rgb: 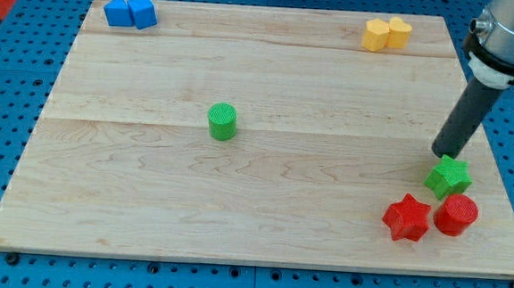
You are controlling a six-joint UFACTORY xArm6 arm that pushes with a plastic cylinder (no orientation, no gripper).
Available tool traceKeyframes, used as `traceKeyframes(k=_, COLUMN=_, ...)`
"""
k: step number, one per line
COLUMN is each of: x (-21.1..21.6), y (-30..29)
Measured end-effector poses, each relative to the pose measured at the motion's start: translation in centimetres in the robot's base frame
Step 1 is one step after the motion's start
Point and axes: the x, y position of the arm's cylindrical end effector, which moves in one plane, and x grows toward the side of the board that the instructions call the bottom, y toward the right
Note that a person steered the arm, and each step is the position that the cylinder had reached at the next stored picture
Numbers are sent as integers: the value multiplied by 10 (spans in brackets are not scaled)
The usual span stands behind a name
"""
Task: Move green circle to red star
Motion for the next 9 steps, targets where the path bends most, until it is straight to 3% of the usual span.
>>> traceKeyframes(k=2, x=9, y=0)
traceKeyframes(k=3, x=-23, y=-29)
traceKeyframes(k=4, x=-26, y=-109)
traceKeyframes(k=6, x=31, y=-261)
traceKeyframes(k=7, x=15, y=-336)
traceKeyframes(k=8, x=-38, y=-369)
traceKeyframes(k=9, x=-57, y=-323)
